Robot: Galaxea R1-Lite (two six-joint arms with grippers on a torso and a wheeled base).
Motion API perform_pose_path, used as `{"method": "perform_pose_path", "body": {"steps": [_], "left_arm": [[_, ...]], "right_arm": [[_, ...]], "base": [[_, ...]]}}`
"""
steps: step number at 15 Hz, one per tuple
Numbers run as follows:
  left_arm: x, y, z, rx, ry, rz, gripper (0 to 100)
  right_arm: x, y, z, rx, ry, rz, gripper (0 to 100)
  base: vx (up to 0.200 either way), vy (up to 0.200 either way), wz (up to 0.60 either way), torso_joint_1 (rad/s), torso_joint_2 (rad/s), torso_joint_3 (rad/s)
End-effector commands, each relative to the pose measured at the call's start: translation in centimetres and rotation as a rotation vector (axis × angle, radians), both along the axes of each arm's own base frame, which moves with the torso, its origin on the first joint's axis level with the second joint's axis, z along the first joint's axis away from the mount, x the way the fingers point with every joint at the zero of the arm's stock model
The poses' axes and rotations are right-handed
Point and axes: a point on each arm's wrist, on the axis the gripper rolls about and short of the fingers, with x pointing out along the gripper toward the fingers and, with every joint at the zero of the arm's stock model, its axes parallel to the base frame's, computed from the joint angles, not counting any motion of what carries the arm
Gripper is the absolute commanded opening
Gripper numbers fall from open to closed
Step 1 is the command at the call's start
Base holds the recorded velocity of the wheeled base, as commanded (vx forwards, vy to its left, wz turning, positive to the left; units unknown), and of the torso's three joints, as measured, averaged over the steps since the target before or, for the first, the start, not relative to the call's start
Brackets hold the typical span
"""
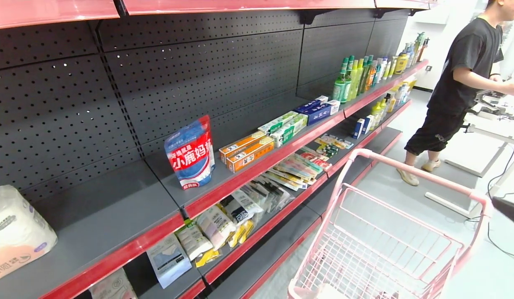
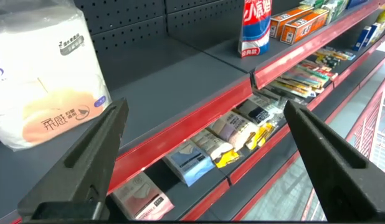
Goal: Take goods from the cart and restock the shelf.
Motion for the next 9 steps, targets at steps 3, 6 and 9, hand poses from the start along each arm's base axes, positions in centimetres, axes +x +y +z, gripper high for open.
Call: {"method": "perform_pose_path", "body": {"steps": [3,6,9], "left_arm": [[0.0,0.0,0.0,0.001,0.001,0.000,100],[0.0,0.0,0.0,0.001,-0.001,0.000,100],[0.0,0.0,0.0,0.001,0.001,0.000,100]], "right_arm": [[9.8,2.5,-5.7,-0.175,0.564,0.186,100],[11.9,5.8,-9.0,-0.265,0.707,0.360,100],[12.7,7.7,-12.1,-0.319,0.838,0.420,100]], "base": [[0.000,0.000,0.00,0.000,0.00,0.000],[0.000,0.000,0.00,0.000,0.00,0.000],[0.000,0.000,0.00,0.000,0.00,0.000]]}}
